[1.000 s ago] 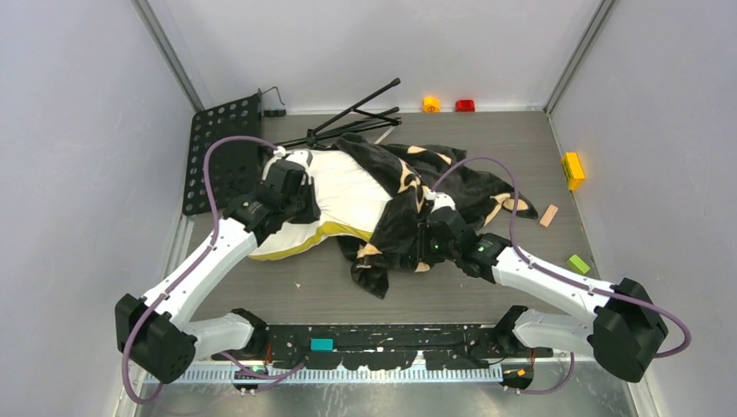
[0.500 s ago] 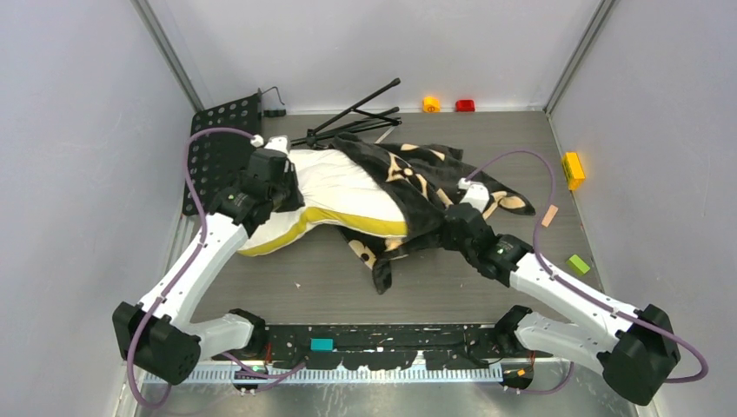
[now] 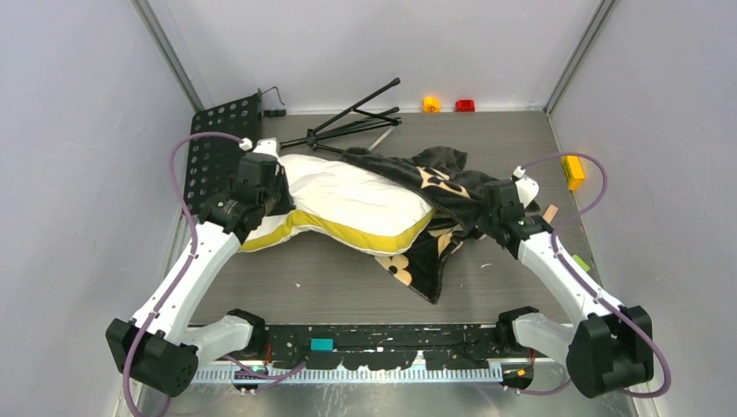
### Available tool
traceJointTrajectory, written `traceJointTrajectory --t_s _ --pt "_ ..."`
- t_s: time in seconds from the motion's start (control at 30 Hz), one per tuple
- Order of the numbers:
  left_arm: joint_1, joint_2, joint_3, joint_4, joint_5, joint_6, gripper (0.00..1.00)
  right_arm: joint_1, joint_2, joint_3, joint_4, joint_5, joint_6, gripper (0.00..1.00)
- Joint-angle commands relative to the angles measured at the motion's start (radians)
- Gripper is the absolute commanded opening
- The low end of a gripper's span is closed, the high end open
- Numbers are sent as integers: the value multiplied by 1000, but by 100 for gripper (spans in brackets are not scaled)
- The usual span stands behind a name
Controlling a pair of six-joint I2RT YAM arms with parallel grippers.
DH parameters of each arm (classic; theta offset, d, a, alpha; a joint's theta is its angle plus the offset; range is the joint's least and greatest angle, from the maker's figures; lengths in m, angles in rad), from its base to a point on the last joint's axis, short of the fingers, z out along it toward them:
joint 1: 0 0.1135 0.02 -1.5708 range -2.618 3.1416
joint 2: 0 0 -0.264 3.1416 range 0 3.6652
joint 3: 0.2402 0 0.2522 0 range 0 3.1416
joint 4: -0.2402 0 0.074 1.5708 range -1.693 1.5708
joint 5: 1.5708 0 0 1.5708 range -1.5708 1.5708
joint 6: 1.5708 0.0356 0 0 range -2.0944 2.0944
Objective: Remove the pillowcase from the pillow
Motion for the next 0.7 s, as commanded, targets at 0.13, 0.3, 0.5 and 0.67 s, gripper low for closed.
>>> traceJointTrajectory --t_s 0.13,0.3,0.5,0.67 --pt "23 -20 -16 17 121 66 24 -36 93 171 -90 -198 -122 65" --pt "-72 -28 46 -80 31 96 99 -35 -17 168 -71 -317 -164 87" --pt "-352 20 115 -86 -116 96 100 -29 -37 227 -48 -508 -200 88" --pt "-529 171 169 -24 -136 70 100 7 66 294 -33 -554 -222 89"
